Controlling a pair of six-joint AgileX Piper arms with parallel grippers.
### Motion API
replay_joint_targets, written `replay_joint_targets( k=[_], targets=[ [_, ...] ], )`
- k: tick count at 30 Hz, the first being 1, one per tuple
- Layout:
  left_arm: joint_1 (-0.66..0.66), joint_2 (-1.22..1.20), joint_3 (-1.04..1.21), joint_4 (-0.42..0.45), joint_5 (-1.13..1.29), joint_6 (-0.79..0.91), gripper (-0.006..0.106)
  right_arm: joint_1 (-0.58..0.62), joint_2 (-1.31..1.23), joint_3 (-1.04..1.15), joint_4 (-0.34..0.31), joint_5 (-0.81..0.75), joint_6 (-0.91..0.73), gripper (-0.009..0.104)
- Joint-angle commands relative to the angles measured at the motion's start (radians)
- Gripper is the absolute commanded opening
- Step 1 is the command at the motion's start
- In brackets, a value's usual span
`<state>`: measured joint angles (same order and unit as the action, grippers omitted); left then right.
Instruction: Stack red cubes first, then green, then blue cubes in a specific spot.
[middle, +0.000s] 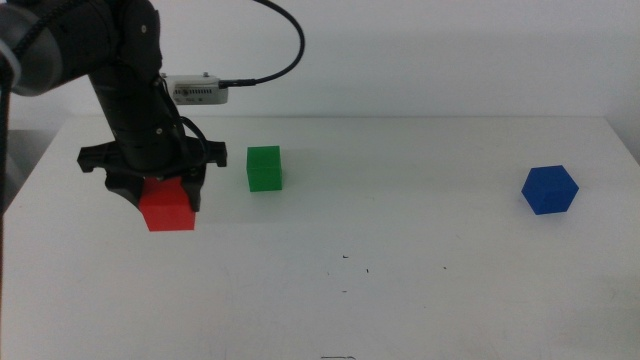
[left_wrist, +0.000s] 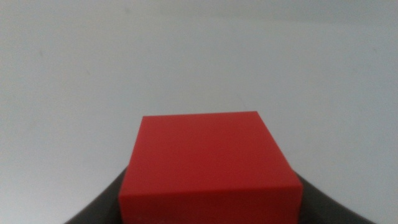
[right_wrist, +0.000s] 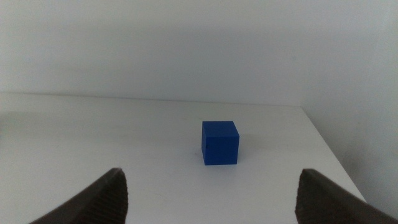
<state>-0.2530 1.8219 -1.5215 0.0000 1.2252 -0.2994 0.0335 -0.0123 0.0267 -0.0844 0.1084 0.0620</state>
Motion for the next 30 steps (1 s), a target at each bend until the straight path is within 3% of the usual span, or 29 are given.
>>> replay_joint_targets(
  k=[1,15,30],
  targets=[
    [-0.037,-0.083,0.002,0.006,0.037,-0.061,-0.001,-0.001,-0.015,-0.01,-0.012,-0.075,-0.005,0.092],
    [-0.282,-0.048,-0.019,-0.015,0.022,-0.254,-0.001,-0.001,-0.015,-0.01,-0.012,-0.075,-0.005,0.092],
    [-0.455,0.198,-0.283,-0.04,0.021,-0.332,-0.001,-0.001,-0.015,-0.01,-0.012,-0.075,-0.005,0.092]
  ],
)
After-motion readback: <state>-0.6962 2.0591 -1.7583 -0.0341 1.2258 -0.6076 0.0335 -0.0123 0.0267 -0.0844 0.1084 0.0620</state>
